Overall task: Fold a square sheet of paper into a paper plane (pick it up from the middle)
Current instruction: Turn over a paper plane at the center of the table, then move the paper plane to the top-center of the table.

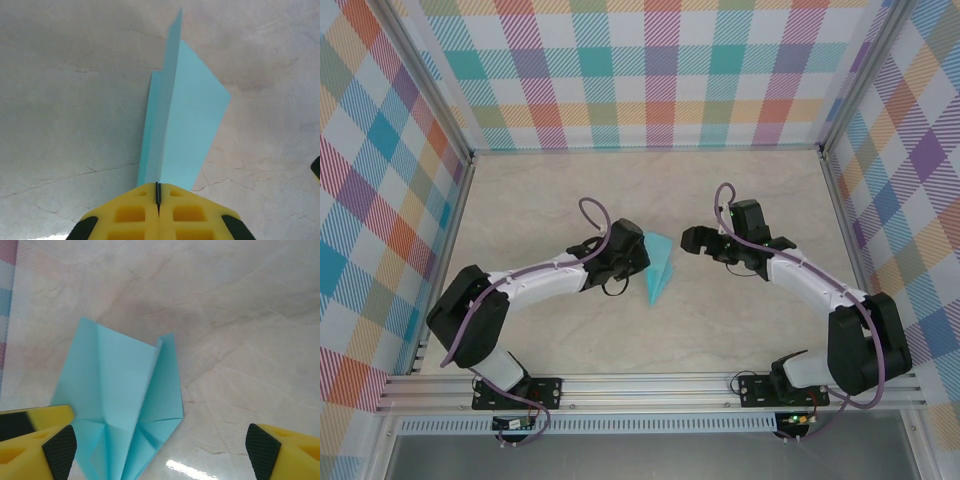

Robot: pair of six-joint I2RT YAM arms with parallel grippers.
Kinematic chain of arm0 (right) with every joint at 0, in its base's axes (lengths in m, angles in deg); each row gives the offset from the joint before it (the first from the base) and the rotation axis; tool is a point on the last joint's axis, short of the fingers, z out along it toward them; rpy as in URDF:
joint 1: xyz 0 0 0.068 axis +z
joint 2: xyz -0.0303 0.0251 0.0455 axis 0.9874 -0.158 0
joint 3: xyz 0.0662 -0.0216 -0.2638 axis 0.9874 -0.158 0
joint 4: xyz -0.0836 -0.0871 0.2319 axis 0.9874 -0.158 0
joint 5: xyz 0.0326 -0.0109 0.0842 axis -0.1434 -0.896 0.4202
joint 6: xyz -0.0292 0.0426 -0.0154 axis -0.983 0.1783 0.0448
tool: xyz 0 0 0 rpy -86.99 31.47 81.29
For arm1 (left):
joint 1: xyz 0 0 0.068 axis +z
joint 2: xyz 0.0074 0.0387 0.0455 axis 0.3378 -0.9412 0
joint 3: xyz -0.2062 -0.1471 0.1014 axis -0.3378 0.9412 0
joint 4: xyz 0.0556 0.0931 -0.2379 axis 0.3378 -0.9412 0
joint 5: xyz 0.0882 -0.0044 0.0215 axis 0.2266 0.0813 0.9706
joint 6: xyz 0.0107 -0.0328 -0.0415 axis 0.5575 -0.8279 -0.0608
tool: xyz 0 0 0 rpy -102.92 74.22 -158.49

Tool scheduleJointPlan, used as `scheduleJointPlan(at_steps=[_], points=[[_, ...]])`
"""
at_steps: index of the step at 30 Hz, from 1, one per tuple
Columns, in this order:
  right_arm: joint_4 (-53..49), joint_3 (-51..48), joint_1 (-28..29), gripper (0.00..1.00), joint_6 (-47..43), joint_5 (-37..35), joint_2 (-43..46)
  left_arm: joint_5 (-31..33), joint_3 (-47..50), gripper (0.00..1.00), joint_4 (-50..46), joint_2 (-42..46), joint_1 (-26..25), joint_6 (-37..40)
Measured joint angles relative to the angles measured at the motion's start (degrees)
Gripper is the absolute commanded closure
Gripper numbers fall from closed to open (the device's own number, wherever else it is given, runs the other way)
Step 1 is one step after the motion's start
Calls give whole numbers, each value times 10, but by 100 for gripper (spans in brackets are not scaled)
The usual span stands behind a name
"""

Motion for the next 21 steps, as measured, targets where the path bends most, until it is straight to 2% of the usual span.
scheduleJointPlan(at_steps=[6,13,17,21], points=[[12,0,14,32,7,50,-21,6,89,100,83,1,3,-45],[9,2,88,43,22,52,-76,29,147,100,108,28,4,-80],[3,14,127,45,26,44,-111,31,159,100,120,35,4,-87],[0,29,146,40,27,38,-143,31,165,100,120,35,4,-87]])
